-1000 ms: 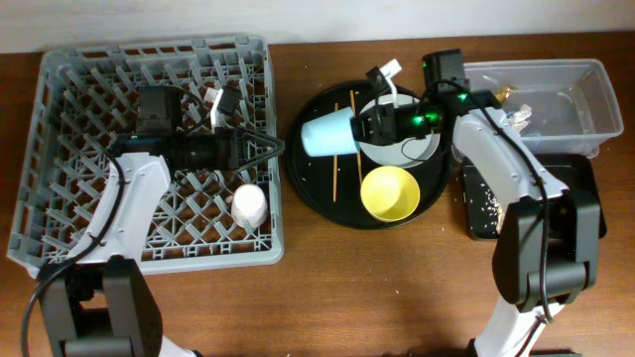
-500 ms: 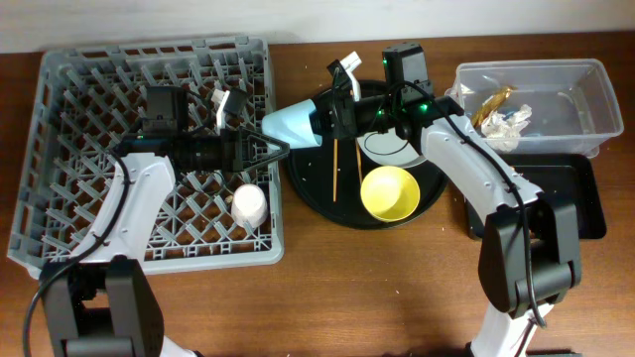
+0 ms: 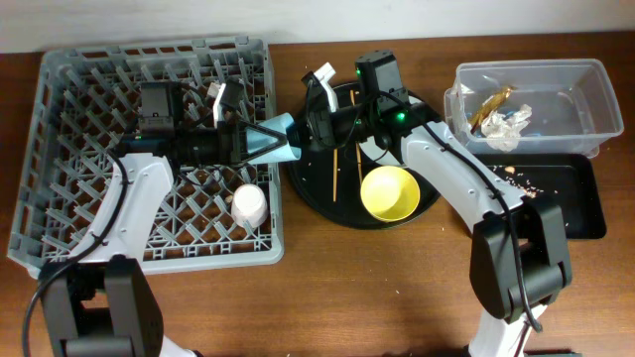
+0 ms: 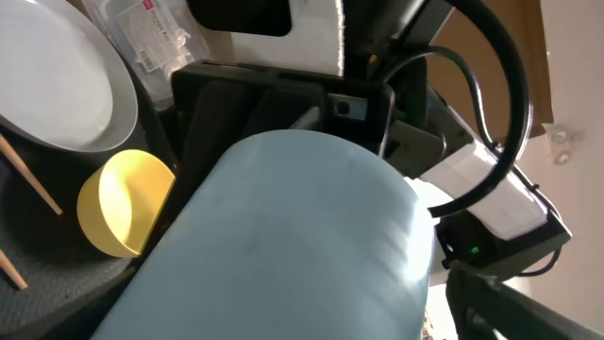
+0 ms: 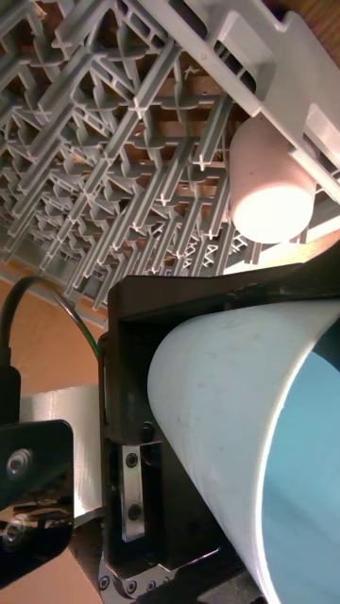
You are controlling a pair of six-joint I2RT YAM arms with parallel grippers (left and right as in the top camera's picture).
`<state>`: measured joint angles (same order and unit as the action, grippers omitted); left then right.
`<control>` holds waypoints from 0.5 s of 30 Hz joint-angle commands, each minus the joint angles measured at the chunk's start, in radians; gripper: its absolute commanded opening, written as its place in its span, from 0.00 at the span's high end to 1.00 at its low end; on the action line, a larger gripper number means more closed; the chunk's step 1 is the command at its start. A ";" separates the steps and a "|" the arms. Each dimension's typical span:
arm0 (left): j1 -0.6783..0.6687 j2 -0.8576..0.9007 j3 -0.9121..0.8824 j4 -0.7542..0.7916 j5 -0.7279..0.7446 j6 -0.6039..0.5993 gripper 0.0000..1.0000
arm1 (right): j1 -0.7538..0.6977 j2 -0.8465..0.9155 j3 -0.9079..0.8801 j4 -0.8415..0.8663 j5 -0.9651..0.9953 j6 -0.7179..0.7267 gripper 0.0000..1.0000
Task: Sort waste into correct bins and load items into the dishwasher rack
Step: 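Hand the blue cup from the right gripper to the left gripper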
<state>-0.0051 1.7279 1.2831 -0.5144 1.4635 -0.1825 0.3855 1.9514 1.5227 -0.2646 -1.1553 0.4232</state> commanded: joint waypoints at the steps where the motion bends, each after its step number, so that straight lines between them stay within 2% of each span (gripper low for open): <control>1: -0.005 0.000 0.002 0.003 0.045 -0.012 0.11 | 0.013 -0.006 0.006 -0.003 0.058 0.001 0.96; 5: -0.005 0.000 0.002 0.003 0.060 -0.012 0.36 | 0.013 -0.006 0.006 -0.003 0.080 0.001 0.96; 7: -0.005 0.000 0.002 0.003 0.060 -0.012 0.44 | 0.013 -0.006 0.006 -0.003 0.080 0.001 0.96; 8: -0.005 0.000 0.002 0.003 0.060 -0.012 0.47 | 0.013 -0.006 0.006 -0.003 0.081 0.001 0.92; 10: -0.005 0.000 0.002 0.004 0.060 -0.012 0.54 | 0.012 -0.006 0.006 -0.003 0.087 0.001 0.62; 12: -0.005 0.000 0.002 0.007 0.060 -0.012 0.58 | 0.011 -0.006 0.006 -0.003 0.087 0.001 0.57; 13: -0.005 0.000 0.002 0.015 0.060 -0.012 0.58 | 0.009 -0.006 0.006 -0.004 0.087 0.001 0.49; 15: -0.003 -0.001 0.002 0.036 0.060 -0.012 0.59 | -0.012 -0.006 0.006 -0.007 0.087 0.001 0.22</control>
<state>0.0002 1.7439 1.2797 -0.5022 1.4437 -0.1844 0.3897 1.9358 1.5299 -0.2592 -1.1954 0.4442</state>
